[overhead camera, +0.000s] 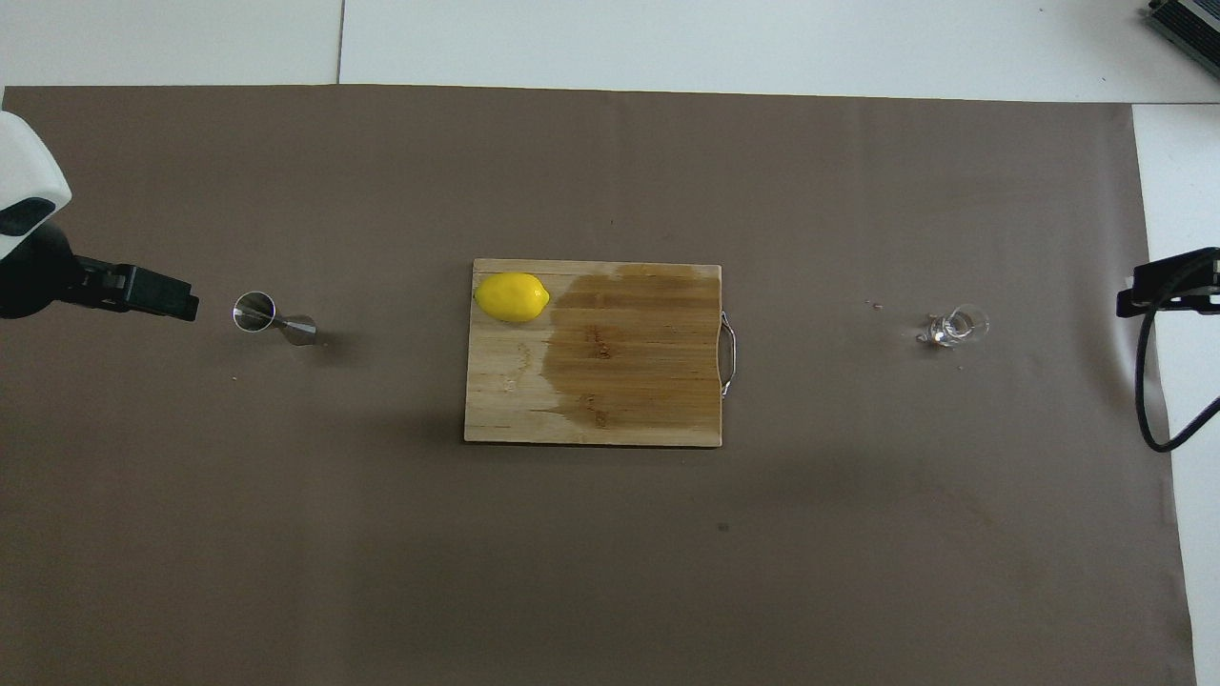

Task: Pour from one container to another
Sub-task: 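Open the left gripper and move it toward the metal jigger cup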

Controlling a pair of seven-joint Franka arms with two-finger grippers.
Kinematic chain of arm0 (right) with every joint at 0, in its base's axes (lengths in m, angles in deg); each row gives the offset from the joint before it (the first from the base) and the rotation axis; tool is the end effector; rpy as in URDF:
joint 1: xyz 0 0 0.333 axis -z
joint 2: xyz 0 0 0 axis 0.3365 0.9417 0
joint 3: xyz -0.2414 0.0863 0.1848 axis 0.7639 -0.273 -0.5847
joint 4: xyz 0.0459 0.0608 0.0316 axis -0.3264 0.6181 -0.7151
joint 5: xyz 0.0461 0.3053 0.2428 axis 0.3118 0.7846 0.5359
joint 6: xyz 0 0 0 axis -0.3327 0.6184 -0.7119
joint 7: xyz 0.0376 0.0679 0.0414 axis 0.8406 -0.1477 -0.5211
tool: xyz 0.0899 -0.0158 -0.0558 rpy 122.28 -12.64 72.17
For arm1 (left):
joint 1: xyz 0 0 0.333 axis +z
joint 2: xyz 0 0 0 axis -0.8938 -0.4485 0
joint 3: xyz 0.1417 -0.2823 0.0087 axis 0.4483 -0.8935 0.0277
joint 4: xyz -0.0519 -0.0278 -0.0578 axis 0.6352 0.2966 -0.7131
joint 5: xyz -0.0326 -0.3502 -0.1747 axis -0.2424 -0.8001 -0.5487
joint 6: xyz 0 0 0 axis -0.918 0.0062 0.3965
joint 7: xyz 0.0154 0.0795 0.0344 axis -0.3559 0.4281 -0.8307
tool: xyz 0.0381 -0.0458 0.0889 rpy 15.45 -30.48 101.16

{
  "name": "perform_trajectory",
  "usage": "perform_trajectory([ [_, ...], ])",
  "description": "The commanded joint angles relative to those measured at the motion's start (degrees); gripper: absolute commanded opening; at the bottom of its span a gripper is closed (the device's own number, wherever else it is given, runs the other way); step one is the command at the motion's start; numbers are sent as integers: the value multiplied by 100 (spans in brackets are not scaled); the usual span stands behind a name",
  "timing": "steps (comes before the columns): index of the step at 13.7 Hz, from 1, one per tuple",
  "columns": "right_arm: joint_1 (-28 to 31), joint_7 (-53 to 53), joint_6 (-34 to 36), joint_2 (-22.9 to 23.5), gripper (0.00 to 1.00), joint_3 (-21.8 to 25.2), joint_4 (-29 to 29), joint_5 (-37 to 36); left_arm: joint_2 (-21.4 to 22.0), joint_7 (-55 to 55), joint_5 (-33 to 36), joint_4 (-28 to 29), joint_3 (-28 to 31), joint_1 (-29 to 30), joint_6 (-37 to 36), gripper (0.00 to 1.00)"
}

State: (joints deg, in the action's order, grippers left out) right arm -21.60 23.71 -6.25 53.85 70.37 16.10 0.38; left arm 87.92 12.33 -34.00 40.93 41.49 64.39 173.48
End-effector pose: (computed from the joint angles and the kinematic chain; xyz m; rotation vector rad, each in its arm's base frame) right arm 0.5467 -0.0620 0.6319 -3.1107 0.3183 0.0081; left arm 0.5617 -0.0356 0.5885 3.0602 -0.3051 -0.0004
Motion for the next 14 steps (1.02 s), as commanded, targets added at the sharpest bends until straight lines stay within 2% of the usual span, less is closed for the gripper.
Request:
perform_trajectory([
  [1,44,-60,-183,-113,100,-29,124,46,181,206,0,154,24,54,-217,100],
  [2,44,-69,-253,-113,100,-20,133,45,172,276,-131,136,25,124,-340,100],
  [4,79,-61,-254,-121,100,-20,150,28,120,906,-964,49,25,500,-725,100],
  [6,70,-8,-245,-121,100,-29,150,54,-38,1356,-1431,-65,24,791,-1147,100],
  [9,27,-34,-174,-130,100,-29,159,72,-485,2260,-1950,-399,25,1195,-1815,100],
  [11,35,-34,-166,-139,100,-29,159,89,-881,3198,-2546,-662,16,1407,-2202,100],
  [14,35,-34,-166,-130,100,-29,159,89,-1207,4395,-3268,-699,-28,1583,-2257,100],
])
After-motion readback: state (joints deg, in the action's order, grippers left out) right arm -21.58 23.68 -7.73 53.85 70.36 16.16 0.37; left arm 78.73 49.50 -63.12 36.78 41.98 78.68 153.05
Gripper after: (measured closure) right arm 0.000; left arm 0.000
